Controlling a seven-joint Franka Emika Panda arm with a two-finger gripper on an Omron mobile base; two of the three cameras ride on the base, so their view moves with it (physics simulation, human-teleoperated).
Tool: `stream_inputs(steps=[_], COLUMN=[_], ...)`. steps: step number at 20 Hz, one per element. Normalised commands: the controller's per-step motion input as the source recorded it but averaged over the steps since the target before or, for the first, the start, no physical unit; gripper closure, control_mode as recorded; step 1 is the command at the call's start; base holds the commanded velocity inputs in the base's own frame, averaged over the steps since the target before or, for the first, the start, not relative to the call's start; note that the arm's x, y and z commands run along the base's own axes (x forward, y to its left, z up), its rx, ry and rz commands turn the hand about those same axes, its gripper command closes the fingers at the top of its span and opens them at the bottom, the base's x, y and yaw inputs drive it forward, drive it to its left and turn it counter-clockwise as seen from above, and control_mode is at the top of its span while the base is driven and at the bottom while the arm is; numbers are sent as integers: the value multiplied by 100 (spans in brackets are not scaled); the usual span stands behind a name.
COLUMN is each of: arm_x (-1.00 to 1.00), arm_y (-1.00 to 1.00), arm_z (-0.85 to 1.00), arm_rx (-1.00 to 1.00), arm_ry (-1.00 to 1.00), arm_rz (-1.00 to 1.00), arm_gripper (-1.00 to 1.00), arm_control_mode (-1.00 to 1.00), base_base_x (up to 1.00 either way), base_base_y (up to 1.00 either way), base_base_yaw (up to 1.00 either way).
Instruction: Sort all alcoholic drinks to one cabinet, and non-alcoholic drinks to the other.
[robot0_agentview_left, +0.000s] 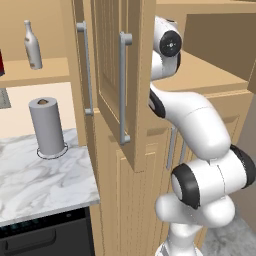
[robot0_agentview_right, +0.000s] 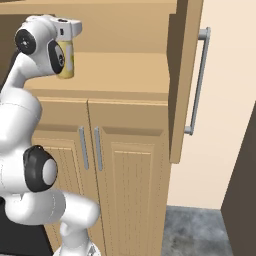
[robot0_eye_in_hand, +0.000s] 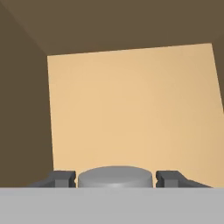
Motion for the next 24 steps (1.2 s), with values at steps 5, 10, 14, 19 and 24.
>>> stream_inputs(steps=[5, 10, 14, 19, 24], arm_x=[21, 1, 0, -18, -49], arm_y=[12, 1, 0, 0, 0], arm_z=[-23, -3, -6, 0, 0], arm_rx=[1, 8, 9, 9, 7], arm_ry=[5, 2, 6, 1, 0], arm_rz=[0, 0, 0, 0, 0], arm_gripper=[-100, -100, -100, -100, -100], arm_control_mode=[-100, -100, -100, -100, -100], base_base_x=[0, 0, 0, 0, 0], base_base_y=[0, 0, 0, 0, 0], base_base_yaw=[0, 0, 0, 0, 0])
